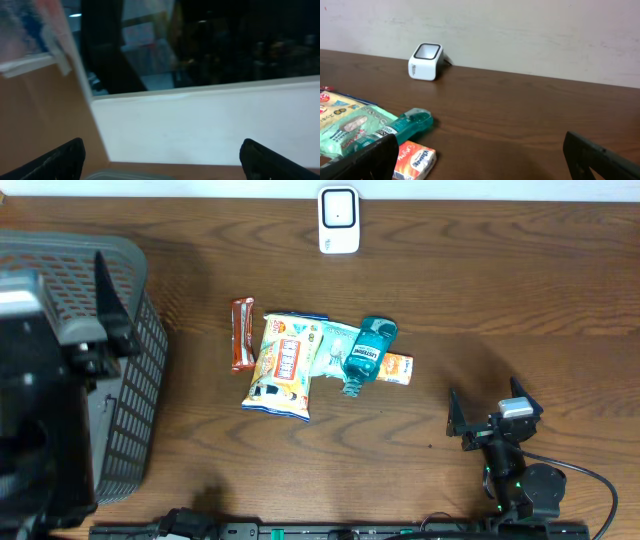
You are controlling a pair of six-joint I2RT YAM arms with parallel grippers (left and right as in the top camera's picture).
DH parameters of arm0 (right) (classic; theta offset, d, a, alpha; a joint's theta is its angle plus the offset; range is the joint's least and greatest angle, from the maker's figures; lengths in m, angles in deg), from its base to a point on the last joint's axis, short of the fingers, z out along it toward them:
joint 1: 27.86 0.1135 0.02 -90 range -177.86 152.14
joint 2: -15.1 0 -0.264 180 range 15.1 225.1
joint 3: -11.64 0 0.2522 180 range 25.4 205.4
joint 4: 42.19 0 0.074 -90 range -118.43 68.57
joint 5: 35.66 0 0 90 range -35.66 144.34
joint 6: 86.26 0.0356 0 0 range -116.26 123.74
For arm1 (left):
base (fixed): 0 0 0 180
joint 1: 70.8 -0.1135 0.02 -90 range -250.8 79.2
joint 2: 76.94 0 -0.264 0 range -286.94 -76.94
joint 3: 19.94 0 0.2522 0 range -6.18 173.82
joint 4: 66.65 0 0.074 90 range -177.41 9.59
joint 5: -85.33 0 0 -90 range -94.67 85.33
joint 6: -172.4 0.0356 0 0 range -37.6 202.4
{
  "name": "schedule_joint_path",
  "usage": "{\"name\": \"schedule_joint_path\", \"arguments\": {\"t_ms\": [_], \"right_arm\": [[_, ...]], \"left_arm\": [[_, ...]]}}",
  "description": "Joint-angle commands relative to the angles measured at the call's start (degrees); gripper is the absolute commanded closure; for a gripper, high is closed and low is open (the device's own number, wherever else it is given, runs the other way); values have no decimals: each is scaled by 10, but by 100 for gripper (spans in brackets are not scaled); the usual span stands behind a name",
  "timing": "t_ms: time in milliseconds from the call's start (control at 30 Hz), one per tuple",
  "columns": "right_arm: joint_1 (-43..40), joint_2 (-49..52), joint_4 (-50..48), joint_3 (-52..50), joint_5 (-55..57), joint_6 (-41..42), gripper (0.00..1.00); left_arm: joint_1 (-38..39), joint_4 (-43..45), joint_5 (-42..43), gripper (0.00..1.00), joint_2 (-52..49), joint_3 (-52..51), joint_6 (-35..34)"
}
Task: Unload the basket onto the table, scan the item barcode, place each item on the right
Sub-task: 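Retract the left arm and reach the right gripper toward the orange Kleenex pack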
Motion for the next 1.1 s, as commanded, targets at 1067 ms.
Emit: {"name": "schedule_joint_path", "arguments": {"t_ms": [1067], "right_arm": [[3, 194, -127, 18, -64, 97, 1]], "left_arm": [[-282, -76, 453, 2, 475, -219, -80]]}}
